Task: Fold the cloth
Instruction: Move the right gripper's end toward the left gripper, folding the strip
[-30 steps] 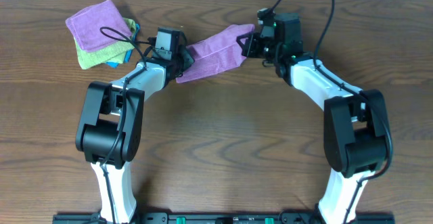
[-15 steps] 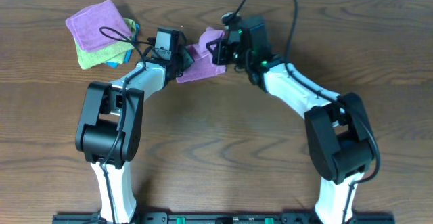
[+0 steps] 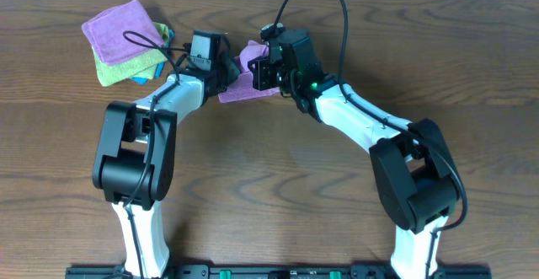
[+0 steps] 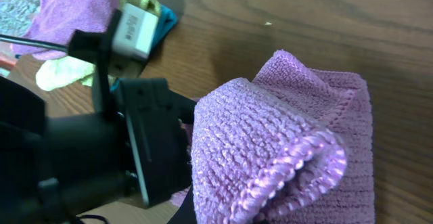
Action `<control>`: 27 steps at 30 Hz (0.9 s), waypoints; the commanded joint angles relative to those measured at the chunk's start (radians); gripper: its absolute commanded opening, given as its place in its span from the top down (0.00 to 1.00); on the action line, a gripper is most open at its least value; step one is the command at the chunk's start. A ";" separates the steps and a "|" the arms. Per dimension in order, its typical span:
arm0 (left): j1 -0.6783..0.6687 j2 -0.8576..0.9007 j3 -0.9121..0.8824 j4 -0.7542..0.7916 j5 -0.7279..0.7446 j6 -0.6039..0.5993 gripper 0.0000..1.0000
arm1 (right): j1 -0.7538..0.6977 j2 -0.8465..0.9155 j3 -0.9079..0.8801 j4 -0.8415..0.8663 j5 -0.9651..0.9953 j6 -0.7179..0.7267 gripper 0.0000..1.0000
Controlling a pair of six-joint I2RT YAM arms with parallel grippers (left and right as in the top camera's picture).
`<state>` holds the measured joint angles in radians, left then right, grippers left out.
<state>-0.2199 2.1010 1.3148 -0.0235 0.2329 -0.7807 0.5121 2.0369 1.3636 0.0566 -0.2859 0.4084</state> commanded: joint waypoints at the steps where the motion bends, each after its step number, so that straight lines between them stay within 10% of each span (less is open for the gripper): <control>1: 0.012 -0.055 0.027 -0.020 0.000 0.042 0.94 | 0.008 -0.023 0.023 0.001 0.025 -0.025 0.99; 27: 0.143 -0.255 0.029 -0.138 -0.061 0.131 0.94 | 0.069 0.126 0.239 -0.125 0.076 -0.111 0.99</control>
<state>-0.0917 1.8778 1.3212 -0.1574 0.1936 -0.6746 0.5579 2.1372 1.5723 -0.0601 -0.2150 0.3279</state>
